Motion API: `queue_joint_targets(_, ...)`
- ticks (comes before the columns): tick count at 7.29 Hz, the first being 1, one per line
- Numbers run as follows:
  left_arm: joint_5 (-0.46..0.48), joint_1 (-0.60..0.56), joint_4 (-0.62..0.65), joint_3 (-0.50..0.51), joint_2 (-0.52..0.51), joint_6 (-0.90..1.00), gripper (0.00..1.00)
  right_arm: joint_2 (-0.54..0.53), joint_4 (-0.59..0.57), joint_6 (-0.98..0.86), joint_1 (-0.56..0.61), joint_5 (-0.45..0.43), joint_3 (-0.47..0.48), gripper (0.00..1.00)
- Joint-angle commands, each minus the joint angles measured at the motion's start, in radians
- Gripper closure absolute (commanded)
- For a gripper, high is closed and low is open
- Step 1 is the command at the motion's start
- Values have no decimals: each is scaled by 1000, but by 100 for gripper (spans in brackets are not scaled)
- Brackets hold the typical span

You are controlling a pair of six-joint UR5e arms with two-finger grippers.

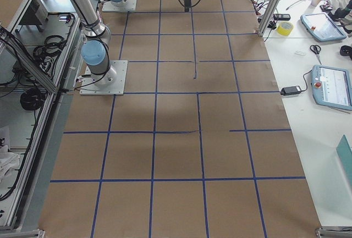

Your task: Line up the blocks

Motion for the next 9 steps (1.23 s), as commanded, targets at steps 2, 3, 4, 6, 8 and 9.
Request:
queue_joint_targets(2, 43, -149, -158, 78, -20, -134, 0, -1, -1, 2, 0, 0, -3, 0)
queue_joint_targets(3, 42, -149, -184, 116, -43, -139, 0, -4, -1, 5, 0, -1, -9, 0)
queue_joint_targets(4, 55, -146, -222, 124, -34, -139, 0, -14, -1, 4, 0, -9, -9, 0)
queue_joint_targets(6, 48, -137, -223, 121, -38, -144, 0, -14, -5, 4, 0, -8, -9, 0)
queue_joint_targets(8, 52, -131, -221, 109, -34, -142, 0, -15, -7, 4, -5, -11, -10, 0)
queue_joint_targets(9, 52, -129, -203, 107, -34, -142, 0, -15, -11, -4, -17, -12, -22, 0)
